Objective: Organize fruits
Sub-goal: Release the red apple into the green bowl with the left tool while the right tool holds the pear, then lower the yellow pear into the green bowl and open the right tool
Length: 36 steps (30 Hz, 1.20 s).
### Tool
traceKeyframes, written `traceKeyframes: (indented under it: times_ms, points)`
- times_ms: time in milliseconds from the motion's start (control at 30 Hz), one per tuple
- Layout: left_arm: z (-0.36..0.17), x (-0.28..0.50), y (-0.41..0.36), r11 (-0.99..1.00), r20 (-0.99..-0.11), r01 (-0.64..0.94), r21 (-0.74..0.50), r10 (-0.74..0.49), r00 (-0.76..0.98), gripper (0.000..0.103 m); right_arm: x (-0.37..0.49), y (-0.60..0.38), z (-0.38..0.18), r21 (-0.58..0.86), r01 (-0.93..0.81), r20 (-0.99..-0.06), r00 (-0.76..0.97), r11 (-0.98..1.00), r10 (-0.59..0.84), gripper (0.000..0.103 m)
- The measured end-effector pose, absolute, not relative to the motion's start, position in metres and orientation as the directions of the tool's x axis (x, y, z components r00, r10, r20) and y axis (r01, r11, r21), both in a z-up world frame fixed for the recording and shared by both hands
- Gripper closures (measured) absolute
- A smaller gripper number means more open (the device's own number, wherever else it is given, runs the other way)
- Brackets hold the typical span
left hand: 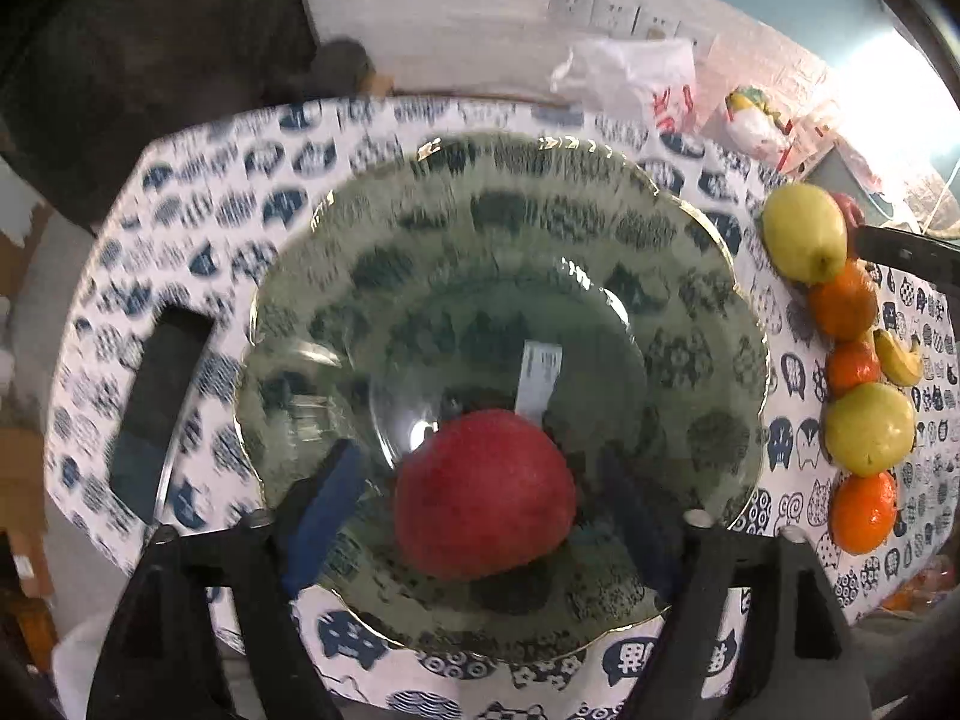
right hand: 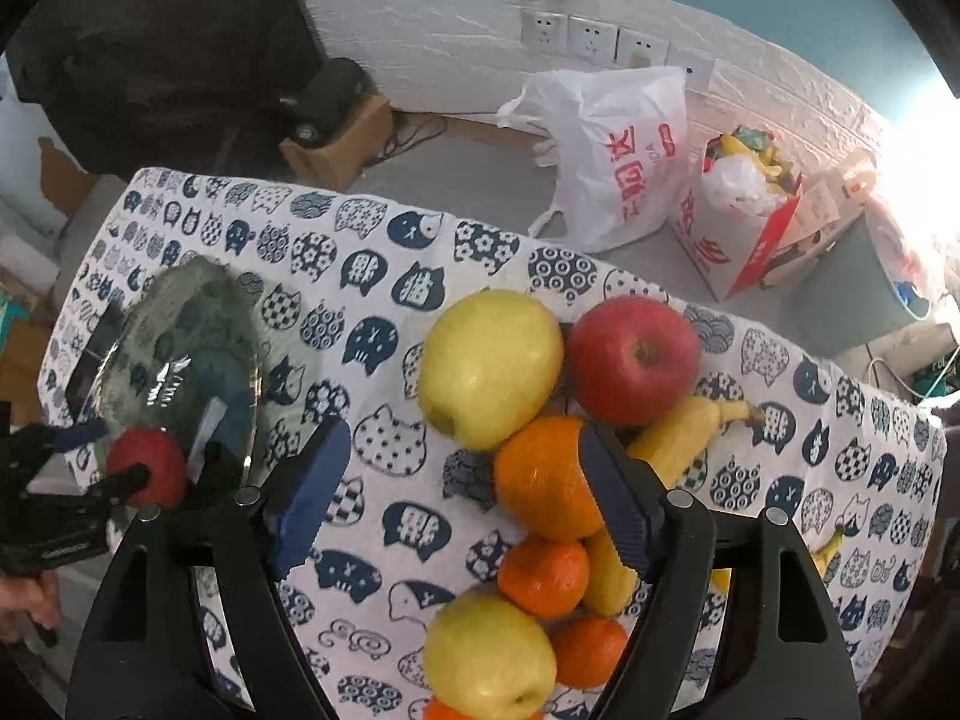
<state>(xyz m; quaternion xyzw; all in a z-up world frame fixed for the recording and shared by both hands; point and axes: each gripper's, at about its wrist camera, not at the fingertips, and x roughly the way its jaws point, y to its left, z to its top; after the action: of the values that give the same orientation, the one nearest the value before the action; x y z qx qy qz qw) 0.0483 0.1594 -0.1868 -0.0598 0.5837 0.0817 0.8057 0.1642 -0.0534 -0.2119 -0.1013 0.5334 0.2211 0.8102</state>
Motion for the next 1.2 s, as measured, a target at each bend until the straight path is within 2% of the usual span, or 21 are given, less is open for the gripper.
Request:
traceKeyframes:
  times_ms: [567,633,700,1000,1200]
  points:
    - [-0.172,0.065,0.16,0.981,-0.931,-0.192,-0.017,0.055,0.361,0.016,0.201,-0.033,-0.261,0.037,-0.456,-0.949,0.262,0.889,0.173,0.025]
    - [-0.172,0.065,0.159,0.981,-0.931,-0.19,-0.024,0.047,0.361,0.016,0.2,-0.032,-0.263,0.019,-0.46,-0.948,0.273,0.887,0.162,0.029]
    - [-0.172,0.066,0.158,0.982,-0.931,-0.19,-0.025,0.046,0.361,0.016,0.199,-0.033,-0.263,0.009,-0.461,-0.945,0.287,0.887,0.159,0.034]
    - [-0.168,0.064,0.158,0.98,-0.928,-0.194,-0.037,0.038,0.37,0.016,0.183,-0.03,-0.259,-0.052,-0.517,-0.919,0.359,0.855,0.161,0.036]
    - [-0.164,0.06,0.163,0.978,-0.924,-0.202,-0.044,0.036,0.379,0.016,0.173,-0.033,-0.24,-0.024,-0.519,-0.899,0.384,0.854,0.208,0.036]
